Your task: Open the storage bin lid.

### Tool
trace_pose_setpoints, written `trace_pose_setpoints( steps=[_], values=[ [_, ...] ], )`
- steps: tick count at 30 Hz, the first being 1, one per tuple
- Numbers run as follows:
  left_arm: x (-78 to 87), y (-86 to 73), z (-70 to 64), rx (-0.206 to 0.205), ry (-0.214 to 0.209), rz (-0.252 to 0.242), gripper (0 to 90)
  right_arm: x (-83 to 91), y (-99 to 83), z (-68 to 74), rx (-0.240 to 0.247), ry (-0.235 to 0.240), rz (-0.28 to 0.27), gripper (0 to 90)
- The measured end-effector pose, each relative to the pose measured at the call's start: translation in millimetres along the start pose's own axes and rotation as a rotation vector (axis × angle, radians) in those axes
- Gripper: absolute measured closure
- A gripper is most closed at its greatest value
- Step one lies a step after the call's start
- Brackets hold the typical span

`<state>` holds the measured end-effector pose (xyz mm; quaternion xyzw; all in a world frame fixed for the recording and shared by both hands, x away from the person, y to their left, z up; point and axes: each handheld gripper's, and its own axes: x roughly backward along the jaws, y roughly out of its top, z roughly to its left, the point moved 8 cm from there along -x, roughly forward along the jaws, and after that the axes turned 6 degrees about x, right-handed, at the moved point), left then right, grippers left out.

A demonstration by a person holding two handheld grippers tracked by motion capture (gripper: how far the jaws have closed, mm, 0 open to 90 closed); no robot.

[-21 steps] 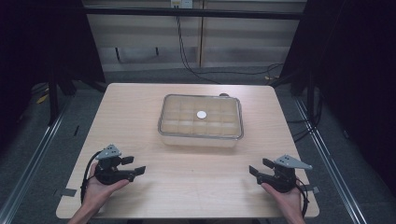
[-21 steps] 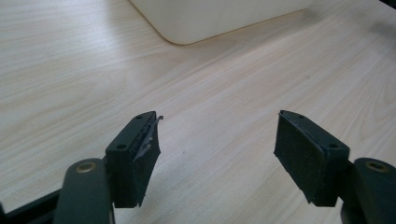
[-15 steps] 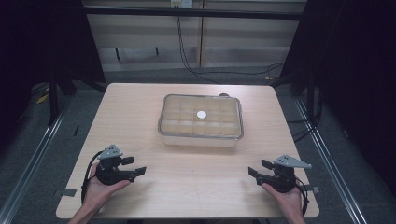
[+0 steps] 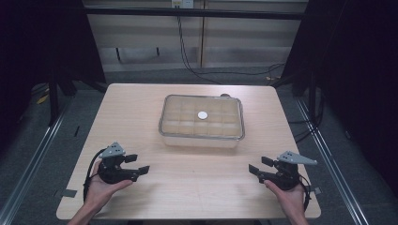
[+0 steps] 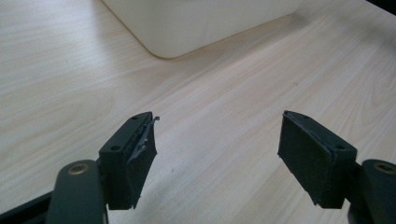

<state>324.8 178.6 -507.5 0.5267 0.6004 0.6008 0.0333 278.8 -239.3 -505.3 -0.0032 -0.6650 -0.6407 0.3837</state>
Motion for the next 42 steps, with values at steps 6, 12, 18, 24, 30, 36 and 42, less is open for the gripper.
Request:
trace_pose_setpoints(
  steps=[6,12,18,24,30,36,42],
  values=[
    [-5.2,8.6,-5.8,-0.031,0.000,0.003,32.4,-9.0,12.3,1.8,0.016,0.019,0.014,32.3],
    [-12.2,18.8,-5.2,-0.042,-0.001,0.005,35.7,-19.4,27.5,3.1,0.026,0.042,0.016,32.3],
    [-13.7,28.1,-2.3,-0.059,-0.008,-0.016,42.4,-23.9,37.3,-0.2,0.008,0.065,0.017,38.2],
    [-13.5,38.0,4.0,-0.035,-0.013,-0.028,39.1,-27.3,51.6,-7.5,0.028,0.060,0.017,38.2],
    [-19.4,47.4,9.6,-0.016,-0.007,-0.029,36.4,-30.7,69.5,-20.0,0.022,0.061,-0.003,38.4],
    [-22.4,62.0,15.2,-0.015,0.021,-0.044,32.0,-36.9,83.2,-24.9,0.018,0.056,-0.020,35.5],
    [-22.7,77.3,23.6,-0.009,0.042,-0.046,31.8,-48.0,86.0,-32.4,0.005,0.059,0.013,30.7]
  ],
)
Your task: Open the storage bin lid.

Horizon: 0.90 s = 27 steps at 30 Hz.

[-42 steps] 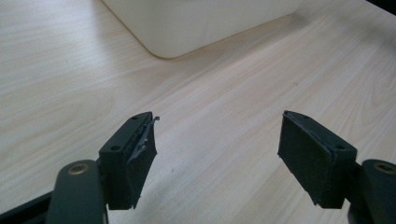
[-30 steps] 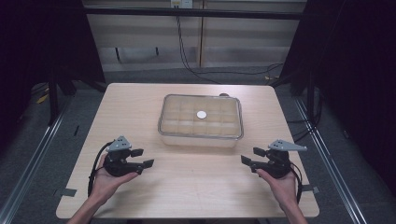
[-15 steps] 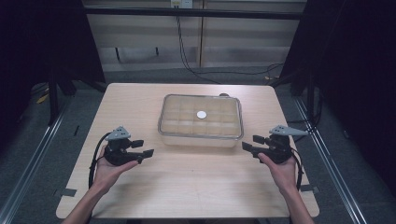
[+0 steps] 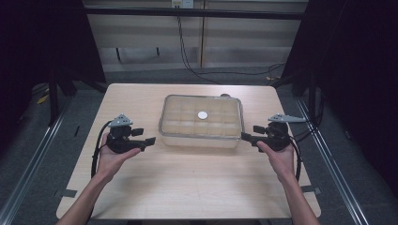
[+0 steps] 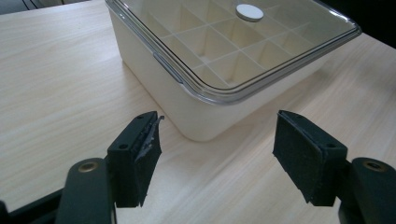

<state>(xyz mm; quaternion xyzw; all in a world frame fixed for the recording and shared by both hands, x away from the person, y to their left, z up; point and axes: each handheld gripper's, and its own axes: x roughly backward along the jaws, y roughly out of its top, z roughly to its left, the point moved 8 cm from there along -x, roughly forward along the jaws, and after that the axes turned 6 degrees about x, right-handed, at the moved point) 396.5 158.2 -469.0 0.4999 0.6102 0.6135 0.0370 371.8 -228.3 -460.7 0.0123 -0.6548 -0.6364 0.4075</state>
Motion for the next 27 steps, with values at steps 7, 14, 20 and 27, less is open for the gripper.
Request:
trace_pose_setpoints(
  steps=[7,14,20,27],
  values=[
    [-8.1,15.3,6.1,-0.009,-0.006,0.001,35.7,-9.2,9.4,-7.5,-0.001,-0.009,0.004,30.3],
    [-33.6,19.6,10.0,0.011,-0.023,0.024,30.3,-29.9,12.1,-13.1,-0.004,-0.008,0.032,29.7],
    [-49.8,26.5,11.5,0.021,-0.027,0.037,27.8,-48.9,13.5,-19.3,-0.015,-0.019,0.053,25.4],
    [-64.1,27.9,8.4,0.025,-0.043,0.064,25.8,-63.6,11.1,-21.1,-0.030,-0.017,0.080,22.7]
  ],
)
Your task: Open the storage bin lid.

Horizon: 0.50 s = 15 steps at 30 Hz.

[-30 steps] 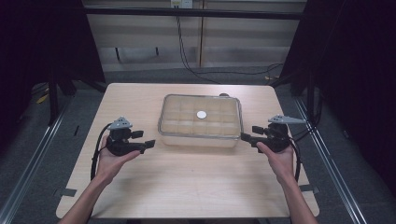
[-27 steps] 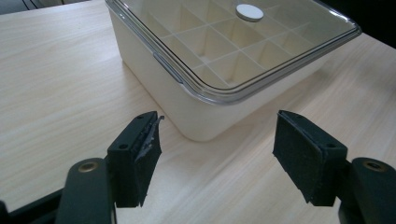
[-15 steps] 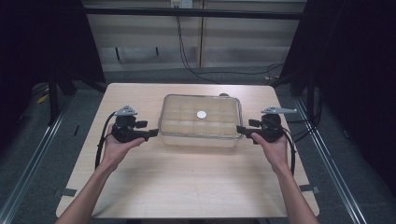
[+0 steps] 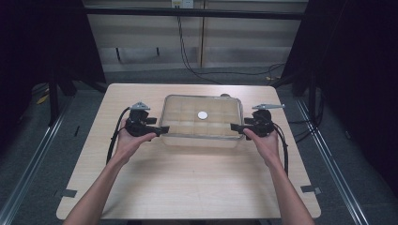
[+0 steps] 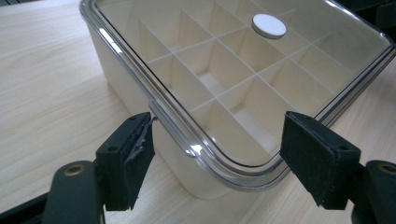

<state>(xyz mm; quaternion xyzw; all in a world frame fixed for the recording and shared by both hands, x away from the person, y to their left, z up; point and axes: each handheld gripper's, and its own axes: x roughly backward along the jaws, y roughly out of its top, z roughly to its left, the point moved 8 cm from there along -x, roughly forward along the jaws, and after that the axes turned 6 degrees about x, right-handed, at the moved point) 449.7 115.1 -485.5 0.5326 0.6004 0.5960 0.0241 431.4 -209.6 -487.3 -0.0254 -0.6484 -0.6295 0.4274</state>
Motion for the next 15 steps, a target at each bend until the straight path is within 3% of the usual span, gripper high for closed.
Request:
trace_pose_setpoints(
  steps=[9,15],
  values=[
    [-13.4,0.6,1.0,0.017,0.000,0.015,20.9,-12.1,-7.0,-5.9,-0.033,0.006,0.032,18.4],
    [-16.8,-1.6,0.5,0.045,-0.048,0.037,19.9,-21.1,-8.1,-1.9,-0.049,0.030,0.052,12.7]
  ],
)
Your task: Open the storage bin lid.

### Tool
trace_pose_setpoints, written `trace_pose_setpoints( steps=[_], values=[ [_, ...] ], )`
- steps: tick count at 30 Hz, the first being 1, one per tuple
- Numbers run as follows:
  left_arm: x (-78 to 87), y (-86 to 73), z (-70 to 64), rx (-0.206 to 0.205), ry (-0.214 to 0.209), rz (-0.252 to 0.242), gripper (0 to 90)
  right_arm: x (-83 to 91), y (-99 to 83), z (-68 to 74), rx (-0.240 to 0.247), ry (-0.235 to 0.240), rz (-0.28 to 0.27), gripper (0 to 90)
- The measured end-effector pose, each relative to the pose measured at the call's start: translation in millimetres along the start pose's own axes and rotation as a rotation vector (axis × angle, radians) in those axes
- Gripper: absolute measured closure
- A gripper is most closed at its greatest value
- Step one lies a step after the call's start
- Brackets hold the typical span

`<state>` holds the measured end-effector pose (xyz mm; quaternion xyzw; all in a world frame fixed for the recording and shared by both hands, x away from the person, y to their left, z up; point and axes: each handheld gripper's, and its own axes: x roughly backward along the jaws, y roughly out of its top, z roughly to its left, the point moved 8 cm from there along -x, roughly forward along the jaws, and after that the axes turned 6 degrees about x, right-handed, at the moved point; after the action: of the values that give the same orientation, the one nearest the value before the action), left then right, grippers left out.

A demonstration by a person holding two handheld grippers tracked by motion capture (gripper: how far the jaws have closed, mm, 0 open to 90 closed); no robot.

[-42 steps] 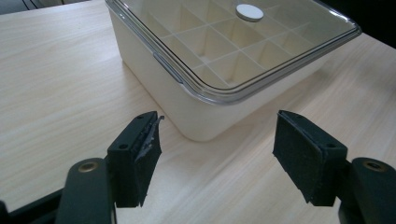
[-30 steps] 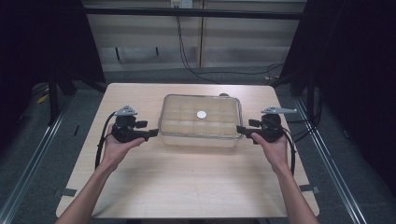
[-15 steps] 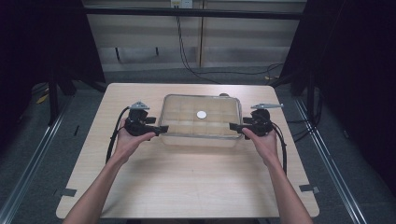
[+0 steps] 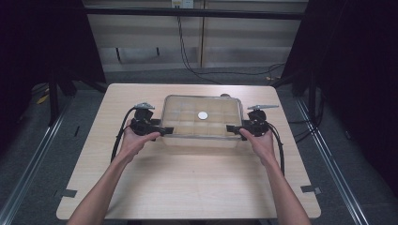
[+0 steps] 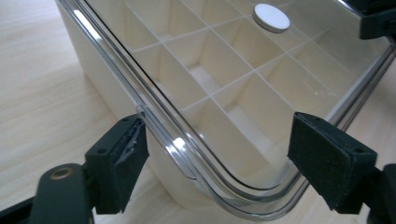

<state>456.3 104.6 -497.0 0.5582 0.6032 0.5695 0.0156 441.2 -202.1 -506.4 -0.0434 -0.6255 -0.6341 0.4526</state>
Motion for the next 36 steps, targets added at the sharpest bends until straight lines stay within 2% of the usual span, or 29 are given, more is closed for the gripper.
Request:
trace_pose_setpoints(
  steps=[4,16,19,23,25,27,36],
  values=[
    [1.3,-1.3,-2.3,-0.016,0.013,0.008,19.7,-2.9,0.9,0.1,-0.019,0.020,0.000,13.3],
    [3.6,-1.6,-2.6,-0.022,0.019,-0.010,24.1,-1.8,2.9,-0.8,-0.020,0.003,-0.058,18.9],
    [5.5,-2.0,-1.1,-0.050,0.029,0.000,25.3,-1.0,2.4,-1.0,-0.028,0.004,-0.065,20.0],
    [5.7,-1.4,-3.3,-0.025,0.028,-0.026,28.3,0.2,2.2,-1.7,-0.034,-0.003,-0.080,22.0],
    [6.9,-1.5,-3.3,-0.039,0.030,-0.029,28.8,2.4,3.2,-2.5,-0.020,-0.016,-0.094,24.7],
    [8.6,-0.4,-3.6,-0.045,0.041,-0.045,33.5,6.6,5.7,-1.9,-0.009,-0.026,-0.110,27.7],
    [11.1,0.1,-4.3,-0.054,0.051,-0.067,39.8,11.9,8.4,-1.4,-0.016,-0.036,-0.141,34.1]
  ],
)
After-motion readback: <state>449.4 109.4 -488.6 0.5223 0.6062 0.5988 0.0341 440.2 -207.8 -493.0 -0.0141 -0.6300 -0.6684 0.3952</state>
